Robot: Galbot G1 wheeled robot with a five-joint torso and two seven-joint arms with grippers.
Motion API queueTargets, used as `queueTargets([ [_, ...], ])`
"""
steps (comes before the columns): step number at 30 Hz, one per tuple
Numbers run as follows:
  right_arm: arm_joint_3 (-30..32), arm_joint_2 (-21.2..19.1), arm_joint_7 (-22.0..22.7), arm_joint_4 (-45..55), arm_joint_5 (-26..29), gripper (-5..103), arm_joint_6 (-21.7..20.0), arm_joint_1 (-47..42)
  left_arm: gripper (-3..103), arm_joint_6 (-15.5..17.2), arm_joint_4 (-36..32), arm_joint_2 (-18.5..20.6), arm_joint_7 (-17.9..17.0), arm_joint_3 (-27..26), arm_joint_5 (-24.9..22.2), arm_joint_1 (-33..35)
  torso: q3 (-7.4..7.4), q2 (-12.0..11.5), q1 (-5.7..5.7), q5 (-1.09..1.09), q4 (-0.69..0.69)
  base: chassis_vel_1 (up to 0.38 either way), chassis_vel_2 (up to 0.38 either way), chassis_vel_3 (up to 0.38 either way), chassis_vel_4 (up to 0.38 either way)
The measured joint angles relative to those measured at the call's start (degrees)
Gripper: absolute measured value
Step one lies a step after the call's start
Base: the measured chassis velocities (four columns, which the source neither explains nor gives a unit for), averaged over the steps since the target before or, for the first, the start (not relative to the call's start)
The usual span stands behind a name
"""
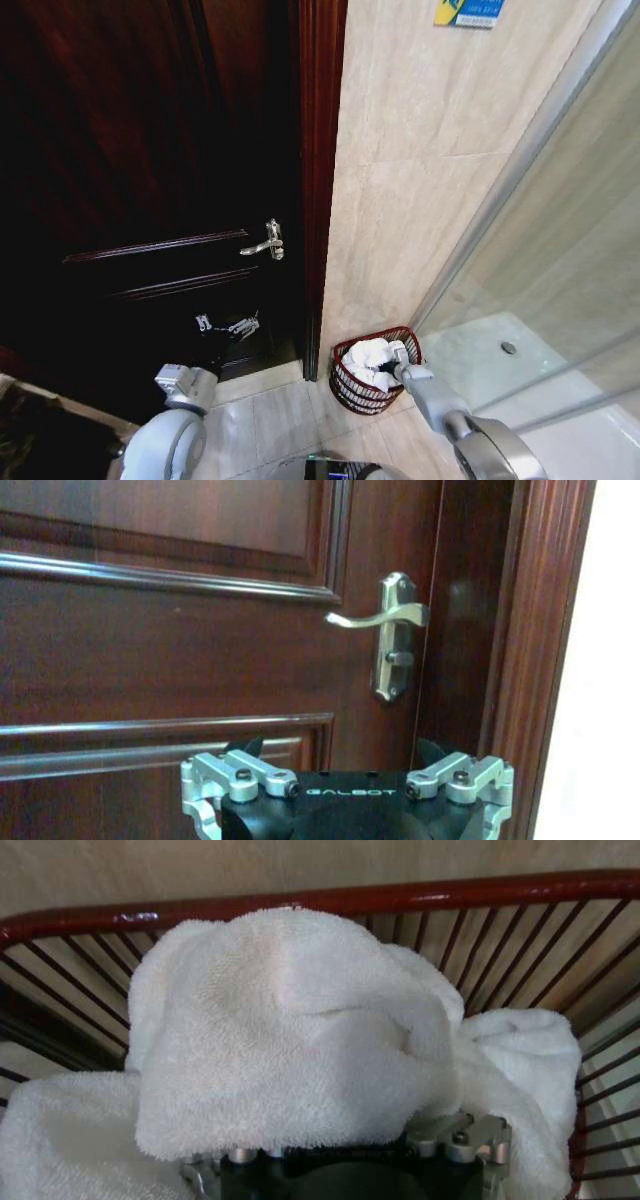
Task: Discard the used towel into the hamper.
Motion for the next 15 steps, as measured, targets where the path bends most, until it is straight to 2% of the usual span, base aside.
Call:
queueTargets([
  [15, 0.12, 0.41, 0.26, -0.41, -1.21, 100, -0.14, -0.10, 100, 0.00, 0.00, 0.00, 0.00, 0.00, 0.00, 0.00, -2.59, -4.70, -2.11, 0.00, 0.00, 0.000, 0.000, 0.000, 0.000],
])
